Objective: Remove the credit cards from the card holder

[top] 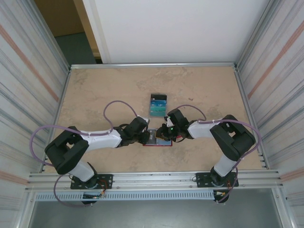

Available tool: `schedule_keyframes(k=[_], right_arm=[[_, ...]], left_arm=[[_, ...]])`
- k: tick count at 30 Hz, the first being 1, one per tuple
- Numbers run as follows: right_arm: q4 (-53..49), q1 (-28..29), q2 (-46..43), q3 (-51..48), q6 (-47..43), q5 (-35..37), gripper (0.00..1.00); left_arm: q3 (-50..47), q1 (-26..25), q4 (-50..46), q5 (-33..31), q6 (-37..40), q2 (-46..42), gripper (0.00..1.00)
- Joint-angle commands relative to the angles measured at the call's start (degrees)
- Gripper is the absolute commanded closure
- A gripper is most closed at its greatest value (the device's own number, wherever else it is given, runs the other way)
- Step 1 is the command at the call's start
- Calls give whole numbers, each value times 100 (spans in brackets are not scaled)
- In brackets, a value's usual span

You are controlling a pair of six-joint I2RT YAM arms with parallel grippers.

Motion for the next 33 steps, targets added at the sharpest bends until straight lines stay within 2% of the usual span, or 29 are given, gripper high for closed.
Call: schedule_keyframes(k=[1, 12, 23, 33], right_arm=[[421, -40, 160, -116, 214, -258, 86], [1116, -79, 280, -275, 419, -550, 86], [1070, -233, 241, -407, 380, -537, 93], [529, -319, 68, -407, 91, -350, 99]], left_arm=[[48, -74, -375, -86, 2, 118, 75], [36, -121, -247, 90, -118, 149, 75], [63, -138, -553, -198, -206, 101, 76], [59, -133, -717, -348, -248, 109, 78]])
